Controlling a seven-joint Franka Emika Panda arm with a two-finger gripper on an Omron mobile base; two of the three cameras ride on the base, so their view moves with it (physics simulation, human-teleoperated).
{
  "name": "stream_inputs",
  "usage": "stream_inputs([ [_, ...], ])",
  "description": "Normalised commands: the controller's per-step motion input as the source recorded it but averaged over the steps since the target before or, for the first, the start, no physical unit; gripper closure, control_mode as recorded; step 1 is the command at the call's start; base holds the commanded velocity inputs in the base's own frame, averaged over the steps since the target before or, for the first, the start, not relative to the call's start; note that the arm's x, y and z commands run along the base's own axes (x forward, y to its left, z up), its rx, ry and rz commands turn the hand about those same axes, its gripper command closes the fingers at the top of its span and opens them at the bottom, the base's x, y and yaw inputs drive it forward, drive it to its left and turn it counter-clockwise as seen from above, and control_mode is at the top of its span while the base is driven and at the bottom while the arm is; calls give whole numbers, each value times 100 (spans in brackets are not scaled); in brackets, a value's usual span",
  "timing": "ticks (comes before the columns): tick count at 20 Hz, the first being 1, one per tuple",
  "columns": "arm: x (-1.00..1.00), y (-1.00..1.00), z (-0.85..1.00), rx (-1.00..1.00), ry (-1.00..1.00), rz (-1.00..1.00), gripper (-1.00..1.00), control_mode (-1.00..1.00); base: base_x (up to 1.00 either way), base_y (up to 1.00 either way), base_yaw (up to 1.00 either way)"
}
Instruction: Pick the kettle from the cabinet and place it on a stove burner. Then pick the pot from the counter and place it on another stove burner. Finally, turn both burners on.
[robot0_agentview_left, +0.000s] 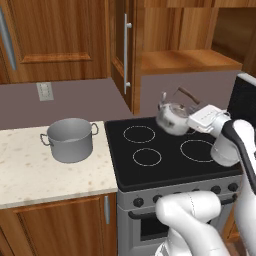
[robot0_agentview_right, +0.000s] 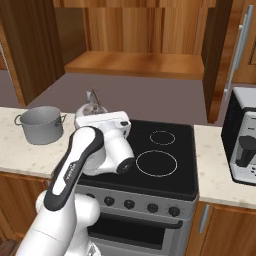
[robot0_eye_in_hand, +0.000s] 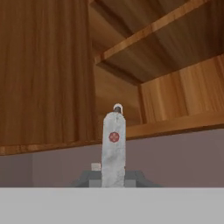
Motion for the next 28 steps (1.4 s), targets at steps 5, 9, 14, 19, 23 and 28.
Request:
stream_inputs([
  [5,33,19,-10,-5,0,0,100,-100,0,0,0],
  [9,30,17,-6,-8,0,0,100,-100,0,0,0],
  [14,32,12,-1,-8,0,0,100,-100,0,0,0],
  [19,13,1,-10,-4,-1,0,100,-100,0,0,0],
  [23,25,1,-21,-3,-1,0,100,-100,0,0,0],
  [28,30,2,-19,-1,0,0,100,-100,0,0,0],
])
